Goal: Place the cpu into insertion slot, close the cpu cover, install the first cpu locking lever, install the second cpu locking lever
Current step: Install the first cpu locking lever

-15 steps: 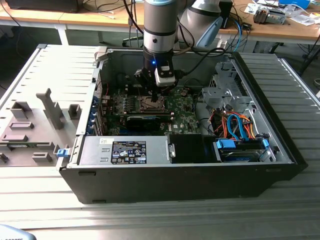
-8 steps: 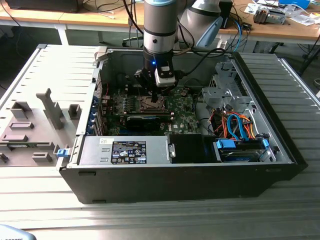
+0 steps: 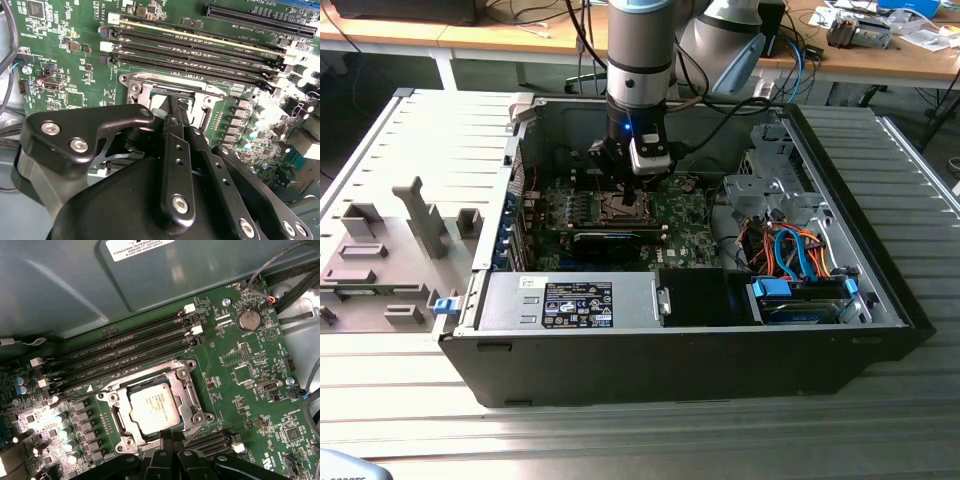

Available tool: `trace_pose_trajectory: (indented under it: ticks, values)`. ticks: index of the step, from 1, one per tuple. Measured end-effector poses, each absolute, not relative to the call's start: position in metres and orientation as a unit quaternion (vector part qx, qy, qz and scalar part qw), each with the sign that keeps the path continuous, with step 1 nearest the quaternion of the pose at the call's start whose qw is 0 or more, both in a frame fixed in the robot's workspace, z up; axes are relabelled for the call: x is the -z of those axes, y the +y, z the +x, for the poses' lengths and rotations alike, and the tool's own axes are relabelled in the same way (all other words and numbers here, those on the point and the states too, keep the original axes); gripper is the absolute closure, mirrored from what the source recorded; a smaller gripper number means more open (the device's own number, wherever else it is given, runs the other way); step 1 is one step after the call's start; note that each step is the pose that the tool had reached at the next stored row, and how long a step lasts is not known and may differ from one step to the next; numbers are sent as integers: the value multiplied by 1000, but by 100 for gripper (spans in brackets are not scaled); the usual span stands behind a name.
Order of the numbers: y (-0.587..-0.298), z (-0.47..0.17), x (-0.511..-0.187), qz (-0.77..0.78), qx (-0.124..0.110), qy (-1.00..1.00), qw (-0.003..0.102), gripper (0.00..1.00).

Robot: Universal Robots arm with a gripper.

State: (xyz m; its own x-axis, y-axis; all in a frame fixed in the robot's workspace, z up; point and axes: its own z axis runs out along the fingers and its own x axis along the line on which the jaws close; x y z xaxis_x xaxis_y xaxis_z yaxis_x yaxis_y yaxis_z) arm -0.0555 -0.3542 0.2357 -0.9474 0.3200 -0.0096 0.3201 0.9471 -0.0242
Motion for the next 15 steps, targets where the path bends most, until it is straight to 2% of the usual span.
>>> trace_pose_trajectory:
  ticks: [15]
  values:
    - [-354,-56,-236,122,13,992,3,89]
